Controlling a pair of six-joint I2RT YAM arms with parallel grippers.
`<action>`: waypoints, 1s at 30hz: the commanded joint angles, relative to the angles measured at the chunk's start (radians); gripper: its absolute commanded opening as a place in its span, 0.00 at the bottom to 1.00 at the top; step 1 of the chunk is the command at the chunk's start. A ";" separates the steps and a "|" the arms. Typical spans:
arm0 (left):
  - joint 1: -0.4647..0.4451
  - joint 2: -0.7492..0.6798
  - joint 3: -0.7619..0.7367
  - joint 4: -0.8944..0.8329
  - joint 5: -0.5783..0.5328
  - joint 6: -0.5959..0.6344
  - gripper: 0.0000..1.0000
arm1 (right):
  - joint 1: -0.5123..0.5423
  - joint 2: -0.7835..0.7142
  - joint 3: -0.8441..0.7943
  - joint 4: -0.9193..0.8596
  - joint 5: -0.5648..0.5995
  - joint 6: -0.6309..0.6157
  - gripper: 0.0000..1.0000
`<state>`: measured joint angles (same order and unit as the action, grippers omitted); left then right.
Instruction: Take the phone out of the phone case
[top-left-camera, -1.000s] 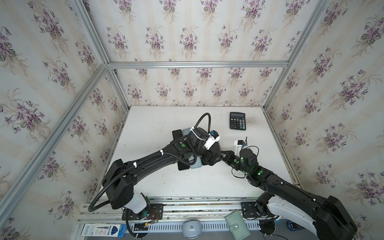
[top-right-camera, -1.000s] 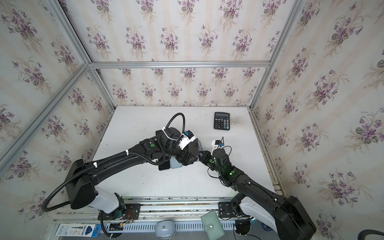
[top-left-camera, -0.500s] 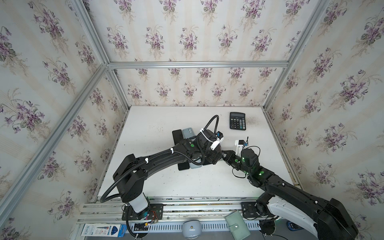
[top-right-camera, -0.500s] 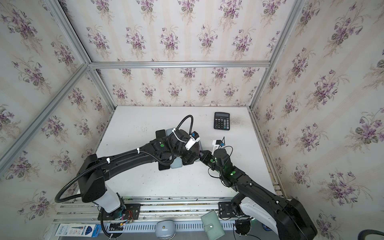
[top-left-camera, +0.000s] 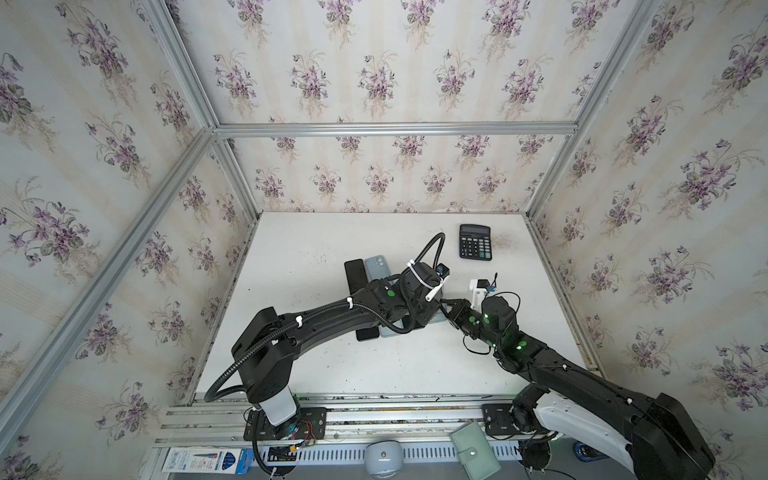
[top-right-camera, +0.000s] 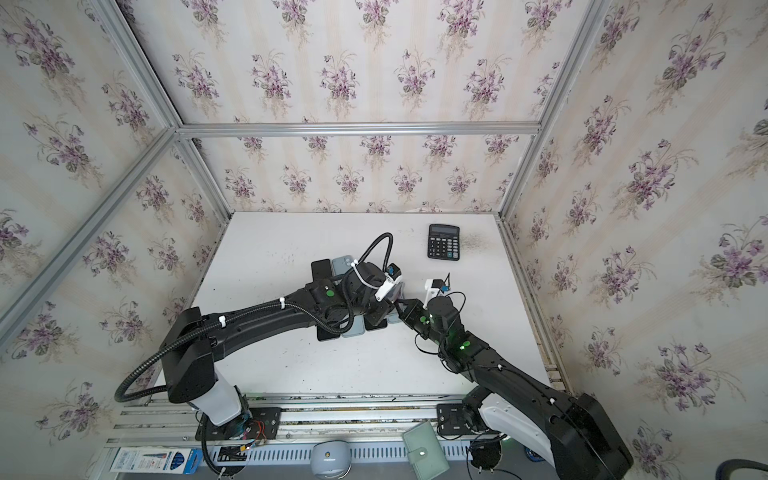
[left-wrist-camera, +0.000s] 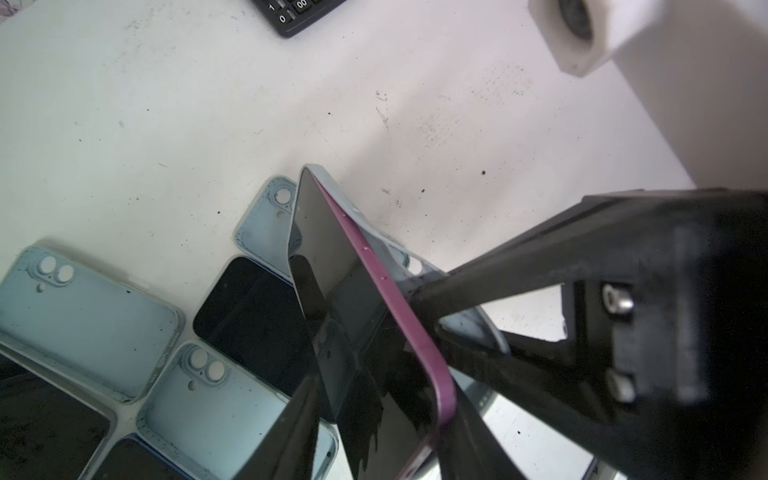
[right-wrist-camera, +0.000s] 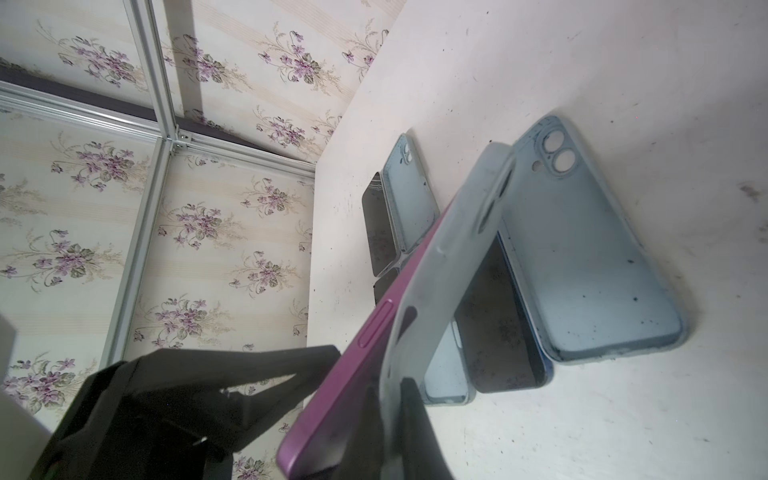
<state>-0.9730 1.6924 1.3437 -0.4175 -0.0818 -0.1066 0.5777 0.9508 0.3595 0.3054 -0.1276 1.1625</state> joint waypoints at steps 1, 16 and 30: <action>-0.003 0.001 0.011 0.008 -0.067 0.017 0.43 | 0.001 0.001 0.021 0.110 -0.028 0.008 0.00; -0.007 -0.015 0.010 0.026 -0.091 0.019 0.15 | 0.002 0.008 0.060 0.039 -0.047 0.013 0.00; -0.007 -0.133 0.004 -0.002 -0.242 0.005 0.09 | -0.012 0.023 0.193 -0.288 -0.035 -0.038 0.00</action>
<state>-0.9779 1.5768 1.3468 -0.4633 -0.2783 -0.0940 0.5716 0.9760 0.5278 0.1081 -0.1680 1.1515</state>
